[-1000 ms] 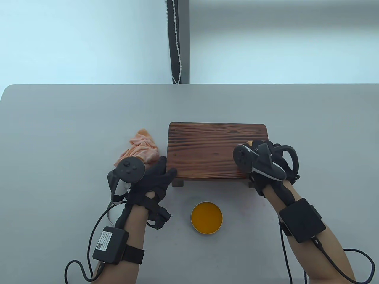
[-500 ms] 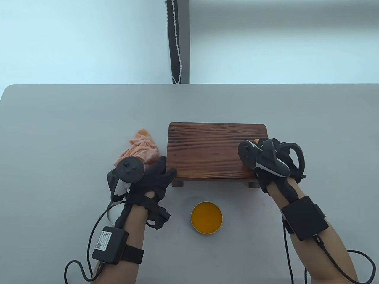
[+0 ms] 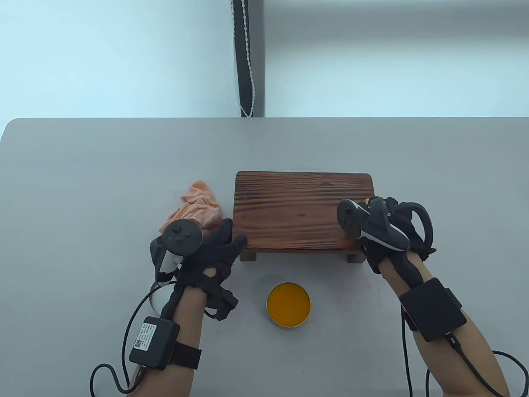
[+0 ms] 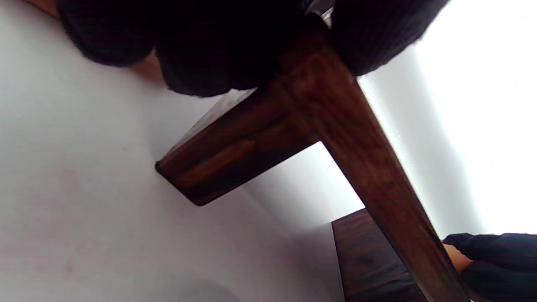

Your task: Dip and apply wood wax on stool

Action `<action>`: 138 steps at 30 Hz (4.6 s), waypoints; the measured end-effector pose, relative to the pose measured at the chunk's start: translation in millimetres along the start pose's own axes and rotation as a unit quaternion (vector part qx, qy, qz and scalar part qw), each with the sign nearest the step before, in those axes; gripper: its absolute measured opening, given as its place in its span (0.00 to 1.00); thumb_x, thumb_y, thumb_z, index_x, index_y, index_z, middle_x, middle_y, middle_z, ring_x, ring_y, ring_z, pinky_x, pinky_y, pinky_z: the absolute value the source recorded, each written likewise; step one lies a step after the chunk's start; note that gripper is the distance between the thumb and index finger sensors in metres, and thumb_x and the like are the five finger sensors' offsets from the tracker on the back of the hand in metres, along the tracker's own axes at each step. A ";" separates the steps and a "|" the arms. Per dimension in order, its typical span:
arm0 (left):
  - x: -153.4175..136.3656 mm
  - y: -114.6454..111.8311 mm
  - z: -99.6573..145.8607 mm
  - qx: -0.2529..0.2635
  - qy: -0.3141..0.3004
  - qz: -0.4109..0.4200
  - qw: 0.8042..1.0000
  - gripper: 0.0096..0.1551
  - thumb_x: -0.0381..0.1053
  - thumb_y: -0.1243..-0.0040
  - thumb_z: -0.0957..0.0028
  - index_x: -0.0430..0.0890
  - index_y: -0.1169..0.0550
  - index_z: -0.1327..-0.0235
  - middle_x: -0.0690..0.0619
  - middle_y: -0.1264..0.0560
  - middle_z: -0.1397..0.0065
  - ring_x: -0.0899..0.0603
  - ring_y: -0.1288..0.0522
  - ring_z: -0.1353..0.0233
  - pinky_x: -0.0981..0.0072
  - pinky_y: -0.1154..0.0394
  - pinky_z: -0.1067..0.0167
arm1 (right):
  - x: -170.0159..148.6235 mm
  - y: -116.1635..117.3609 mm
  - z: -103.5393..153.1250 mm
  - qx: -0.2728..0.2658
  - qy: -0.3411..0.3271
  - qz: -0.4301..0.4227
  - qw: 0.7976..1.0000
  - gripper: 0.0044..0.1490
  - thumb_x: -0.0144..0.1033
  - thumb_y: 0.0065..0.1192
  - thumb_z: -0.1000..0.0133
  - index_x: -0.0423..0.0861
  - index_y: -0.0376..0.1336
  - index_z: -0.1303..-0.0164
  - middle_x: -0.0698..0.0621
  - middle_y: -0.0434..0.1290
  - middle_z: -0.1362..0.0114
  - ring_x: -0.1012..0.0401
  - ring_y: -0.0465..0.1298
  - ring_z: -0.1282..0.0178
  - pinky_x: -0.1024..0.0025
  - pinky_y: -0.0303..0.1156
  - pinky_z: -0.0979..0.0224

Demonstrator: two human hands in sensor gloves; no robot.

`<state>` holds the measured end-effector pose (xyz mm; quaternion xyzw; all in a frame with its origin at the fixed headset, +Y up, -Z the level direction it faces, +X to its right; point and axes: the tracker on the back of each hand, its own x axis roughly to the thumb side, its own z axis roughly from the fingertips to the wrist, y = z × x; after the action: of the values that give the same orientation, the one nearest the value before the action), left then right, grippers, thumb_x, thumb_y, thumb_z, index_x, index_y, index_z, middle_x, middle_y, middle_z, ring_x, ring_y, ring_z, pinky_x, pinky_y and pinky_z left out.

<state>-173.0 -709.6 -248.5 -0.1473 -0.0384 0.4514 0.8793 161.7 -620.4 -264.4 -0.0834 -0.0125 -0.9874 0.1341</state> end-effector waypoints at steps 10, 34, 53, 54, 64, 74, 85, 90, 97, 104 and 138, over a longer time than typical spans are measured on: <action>0.1 -0.1 0.2 0.000 0.000 -0.001 1.000 0.50 0.56 0.37 0.38 0.24 0.38 0.16 0.29 0.23 0.31 0.28 0.22 0.38 0.22 0.27 0.41 | -7.4 5.1 -2.3 -0.016 0.031 -0.001 0.999 0.25 0.30 0.79 0.46 0.44 0.76 0.37 0.32 0.85 0.46 0.41 0.87 0.53 0.34 0.80 0.42; 0.5 0.6 -0.1 -0.001 0.000 -0.002 1.000 0.50 0.56 0.37 0.38 0.24 0.37 0.17 0.29 0.23 0.31 0.28 0.22 0.38 0.22 0.27 0.41 | -22.3 9.8 -0.8 -0.021 0.048 -0.008 0.999 0.25 0.30 0.79 0.46 0.45 0.77 0.38 0.32 0.85 0.46 0.42 0.87 0.52 0.34 0.80 0.42; 0.8 0.8 -0.2 0.000 -0.001 -0.004 1.000 0.50 0.56 0.37 0.38 0.24 0.37 0.17 0.29 0.23 0.31 0.28 0.22 0.38 0.22 0.27 0.41 | -19.8 8.3 15.6 -0.017 0.025 -0.004 1.000 0.25 0.30 0.80 0.46 0.44 0.77 0.38 0.32 0.85 0.46 0.42 0.87 0.52 0.34 0.80 0.41; 0.7 1.0 -0.3 -0.001 -0.001 -0.004 1.000 0.50 0.56 0.37 0.38 0.24 0.37 0.17 0.29 0.23 0.31 0.28 0.22 0.38 0.22 0.27 0.41 | -19.8 8.5 13.5 -0.019 0.028 -0.007 0.999 0.24 0.31 0.80 0.46 0.45 0.77 0.38 0.33 0.85 0.46 0.42 0.87 0.52 0.34 0.80 0.41; 2.6 0.4 0.3 0.000 0.004 -0.009 1.000 0.50 0.56 0.38 0.37 0.24 0.37 0.16 0.29 0.24 0.31 0.28 0.22 0.38 0.21 0.28 0.41 | -49.3 18.5 -1.3 -0.018 0.092 -0.040 0.995 0.25 0.31 0.79 0.46 0.46 0.76 0.37 0.32 0.85 0.45 0.42 0.87 0.52 0.35 0.80 0.41; 23.6 8.5 23.0 0.043 -0.017 -0.043 0.998 0.57 0.61 0.41 0.36 0.23 0.45 0.13 0.20 0.37 0.21 0.19 0.33 0.29 0.13 0.37 0.37 | -56.6 -3.6 26.4 -0.064 0.090 -0.065 0.992 0.25 0.31 0.79 0.46 0.46 0.76 0.37 0.32 0.84 0.45 0.42 0.86 0.51 0.34 0.79 0.41; 70.7 -10.5 58.9 -0.019 -0.164 -0.098 0.981 0.52 0.61 0.37 0.38 0.27 0.36 0.15 0.25 0.30 0.24 0.23 0.28 0.30 0.23 0.30 0.38 | 1.1 -26.9 79.7 -0.108 -0.027 -0.109 0.988 0.25 0.33 0.78 0.45 0.47 0.76 0.36 0.33 0.84 0.45 0.42 0.86 0.51 0.35 0.80 0.42; 61.3 -51.6 61.6 -0.113 -0.167 -0.187 0.961 0.54 0.62 0.36 0.39 0.27 0.37 0.14 0.25 0.31 0.22 0.23 0.28 0.29 0.24 0.29 0.37 | 32.7 -9.4 96.2 -0.088 -0.107 -0.159 0.978 0.25 0.33 0.79 0.45 0.47 0.76 0.36 0.33 0.85 0.45 0.42 0.87 0.52 0.35 0.80 0.42; 43.5 -100.2 50.7 -0.221 -0.187 -0.269 0.919 0.70 0.66 0.33 0.43 0.25 0.54 0.14 0.23 0.48 0.13 0.19 0.41 0.20 0.20 0.36 0.31 | 69.5 25.2 99.9 -0.056 -0.187 -0.202 0.960 0.25 0.33 0.79 0.46 0.48 0.76 0.37 0.34 0.85 0.45 0.42 0.87 0.51 0.35 0.80 0.42; 36.4 -124.1 42.3 -0.255 -0.208 -0.332 0.884 0.66 0.69 0.34 0.42 0.30 0.54 0.17 0.26 0.54 0.12 0.17 0.48 0.20 0.18 0.39 0.29 | 95.1 47.4 100.7 -0.046 -0.254 -0.208 0.943 0.23 0.33 0.80 0.47 0.47 0.80 0.40 0.36 0.86 0.46 0.46 0.87 0.50 0.37 0.80 0.42; 43.1 -122.7 41.5 -0.135 -0.256 -0.380 0.879 0.45 0.69 0.29 0.42 0.41 0.29 0.24 0.35 0.30 0.19 0.27 0.29 0.25 0.21 0.28 0.35 | 109.4 56.4 105.2 0.007 -0.306 -0.129 0.943 0.32 0.41 0.68 0.41 0.34 0.92 0.52 0.57 0.75 0.37 0.48 0.84 0.52 0.37 0.81 0.45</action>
<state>-60.0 -733.0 -175.7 -0.1185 -0.3756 0.0948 0.9143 89.8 -698.6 -142.2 -0.3782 -0.0705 -0.9230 -0.0046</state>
